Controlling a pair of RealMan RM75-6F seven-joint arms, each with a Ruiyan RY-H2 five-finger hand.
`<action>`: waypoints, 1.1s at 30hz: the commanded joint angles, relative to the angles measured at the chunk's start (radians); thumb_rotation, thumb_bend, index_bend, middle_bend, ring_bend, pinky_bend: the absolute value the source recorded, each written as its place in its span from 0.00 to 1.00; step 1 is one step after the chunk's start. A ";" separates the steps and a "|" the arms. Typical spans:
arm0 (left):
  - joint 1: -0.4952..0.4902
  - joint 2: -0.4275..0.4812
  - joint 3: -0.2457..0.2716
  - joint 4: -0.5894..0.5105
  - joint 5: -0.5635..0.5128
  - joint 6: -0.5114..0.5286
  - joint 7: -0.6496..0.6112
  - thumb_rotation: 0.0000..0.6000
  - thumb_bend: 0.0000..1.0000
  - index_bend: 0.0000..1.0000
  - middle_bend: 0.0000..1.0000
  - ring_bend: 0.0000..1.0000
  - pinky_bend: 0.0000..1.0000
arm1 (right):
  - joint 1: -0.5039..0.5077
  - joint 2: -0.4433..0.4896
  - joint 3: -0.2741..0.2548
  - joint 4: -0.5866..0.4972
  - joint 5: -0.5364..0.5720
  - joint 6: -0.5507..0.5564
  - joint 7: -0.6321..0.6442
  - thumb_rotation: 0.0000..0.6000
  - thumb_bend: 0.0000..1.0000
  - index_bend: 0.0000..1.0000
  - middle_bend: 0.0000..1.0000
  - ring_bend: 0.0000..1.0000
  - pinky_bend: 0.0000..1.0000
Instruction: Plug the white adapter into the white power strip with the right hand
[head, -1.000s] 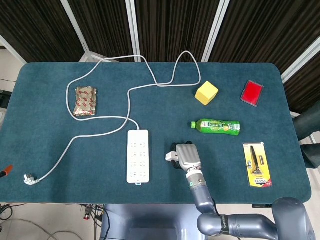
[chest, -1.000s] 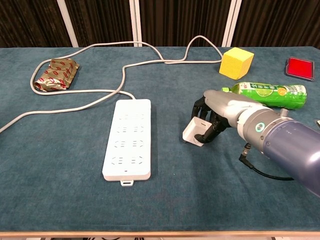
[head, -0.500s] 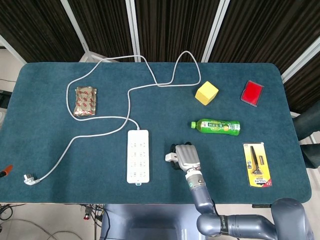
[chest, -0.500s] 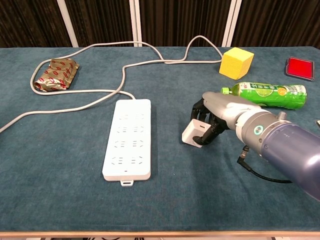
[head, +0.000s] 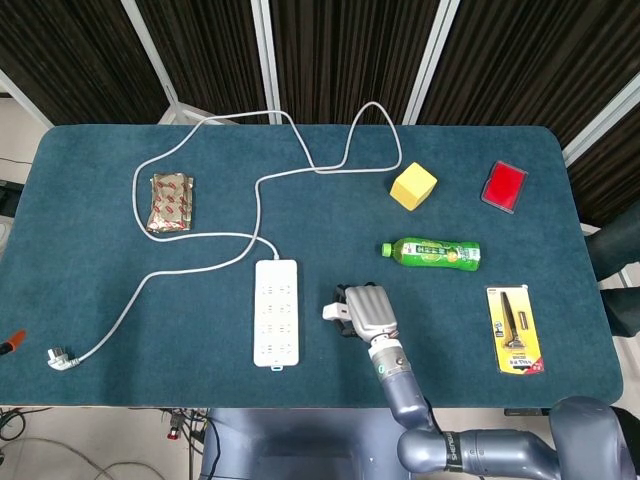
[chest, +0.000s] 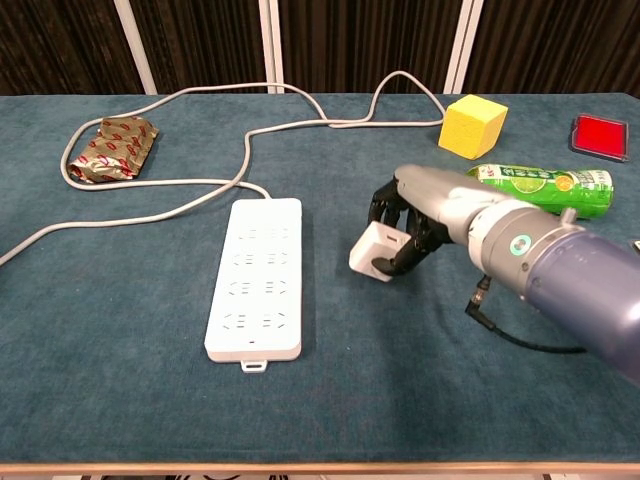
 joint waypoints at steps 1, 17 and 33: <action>0.000 0.000 0.000 0.000 0.000 0.000 -0.001 1.00 0.07 0.12 0.00 0.00 0.00 | 0.009 0.024 -0.003 -0.020 -0.016 -0.007 -0.021 1.00 0.53 0.68 0.61 0.52 0.37; 0.004 0.003 0.000 -0.006 0.000 0.006 -0.001 1.00 0.07 0.12 0.00 0.00 0.00 | 0.250 0.175 0.113 -0.120 0.368 -0.126 -0.335 1.00 0.55 0.70 0.62 0.54 0.37; 0.004 0.006 0.002 -0.005 0.001 0.003 -0.005 1.00 0.07 0.12 0.00 0.00 0.00 | 0.429 0.165 0.166 -0.062 0.595 -0.162 -0.341 1.00 0.55 0.70 0.63 0.54 0.37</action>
